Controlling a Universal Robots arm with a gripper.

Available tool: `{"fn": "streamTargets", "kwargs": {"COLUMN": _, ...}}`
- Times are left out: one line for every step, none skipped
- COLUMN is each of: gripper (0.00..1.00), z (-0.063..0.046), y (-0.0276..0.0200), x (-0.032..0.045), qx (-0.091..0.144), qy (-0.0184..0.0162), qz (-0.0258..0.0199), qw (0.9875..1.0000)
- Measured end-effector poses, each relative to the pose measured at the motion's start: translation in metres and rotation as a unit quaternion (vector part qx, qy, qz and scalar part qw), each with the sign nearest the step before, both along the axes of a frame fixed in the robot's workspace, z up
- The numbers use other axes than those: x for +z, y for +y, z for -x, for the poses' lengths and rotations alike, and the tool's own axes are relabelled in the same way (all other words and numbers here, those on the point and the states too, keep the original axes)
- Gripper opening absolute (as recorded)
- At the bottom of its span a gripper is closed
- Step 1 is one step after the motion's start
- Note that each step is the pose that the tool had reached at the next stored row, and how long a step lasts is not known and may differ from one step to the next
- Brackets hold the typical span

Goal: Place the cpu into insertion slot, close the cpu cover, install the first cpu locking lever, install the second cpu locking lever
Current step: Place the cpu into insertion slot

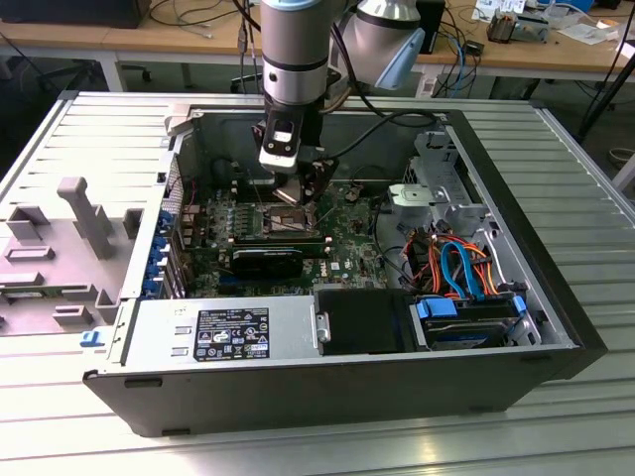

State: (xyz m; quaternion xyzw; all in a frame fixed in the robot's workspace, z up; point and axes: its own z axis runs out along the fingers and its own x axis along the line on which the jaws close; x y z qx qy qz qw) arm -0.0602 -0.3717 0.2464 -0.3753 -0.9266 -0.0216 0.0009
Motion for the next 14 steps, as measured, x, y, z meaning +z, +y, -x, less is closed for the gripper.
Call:
{"fn": "streamTargets", "kwargs": {"gripper": 0.55, "z": 0.0, "y": 0.0, "x": -0.0001, "qx": -0.002, "qy": 0.0, "qz": 0.0, "qw": 1.0}}
{"fn": "streamTargets", "kwargs": {"gripper": 0.55, "z": 0.0, "y": 0.0, "x": -0.0002, "qx": -0.004, "qy": 0.0, "qz": 0.0, "qw": 1.0}}
{"fn": "streamTargets", "kwargs": {"gripper": 0.55, "z": 0.0, "y": 0.0, "x": -0.0002, "qx": -0.006, "qy": 0.0, "qz": 0.0, "qw": 1.0}}
{"fn": "streamTargets", "kwargs": {"gripper": 0.55, "z": 0.0, "y": 0.0, "x": -0.0002, "qx": -0.007, "qy": 0.0, "qz": 0.0, "qw": 1.0}}
{"fn": "streamTargets", "kwargs": {"gripper": 0.55, "z": 0.0, "y": 0.0, "x": -0.0003, "qx": -0.008, "qy": 0.0, "qz": 0.0001, "qw": 1.0}}
{"fn": "streamTargets", "kwargs": {"gripper": 0.55, "z": 0.0, "y": 0.0, "x": -0.0003, "qx": -0.01, "qy": 0.0, "qz": 0.0002, "qw": 1.0}}
{"fn": "streamTargets", "kwargs": {"gripper": 0.55, "z": 0.0, "y": 0.0, "x": -0.0003, "qx": -0.011, "qy": 0.0, "qz": 0.0002, "qw": 0.9999}}
{"fn": "streamTargets", "kwargs": {"gripper": 0.55, "z": 0.0, "y": 0.0, "x": -0.0004, "qx": -0.011, "qy": 0.0, "qz": 0.0003, "qw": 0.9999}}
{"fn": "streamTargets", "kwargs": {"gripper": 0.55, "z": 0.0, "y": 0.0, "x": -0.0004, "qx": -0.012, "qy": 0.0, "qz": 0.0003, "qw": 0.9999}}
{"fn": "streamTargets", "kwargs": {"gripper": 0.55, "z": 0.0, "y": 0.0, "x": -0.0005, "qx": -0.013, "qy": 0.0, "qz": 0.0003, "qw": 0.9999}}
{"fn": "streamTargets", "kwargs": {"gripper": 0.55, "z": 0.0, "y": 0.0, "x": -0.0005, "qx": -0.014, "qy": 0.0, "qz": 0.0002, "qw": 0.9999}}
{"fn": "streamTargets", "kwargs": {"gripper": 0.55, "z": 0.0, "y": 0.0, "x": -0.0006, "qx": -0.015, "qy": 0.0, "qz": 0.0002, "qw": 0.9999}}
{"fn": "streamTargets", "kwargs": {"gripper": 0.55, "z": 0.0, "y": 0.0, "x": -0.0007, "qx": -0.017, "qy": 0.0, "qz": 0.0003, "qw": 0.9999}}
{"fn": "streamTargets", "kwargs": {"gripper": 0.55, "z": 0.0, "y": 0.0, "x": -0.0007, "qx": -0.018, "qy": 0.0, "qz": 0.0003, "qw": 0.9998}}
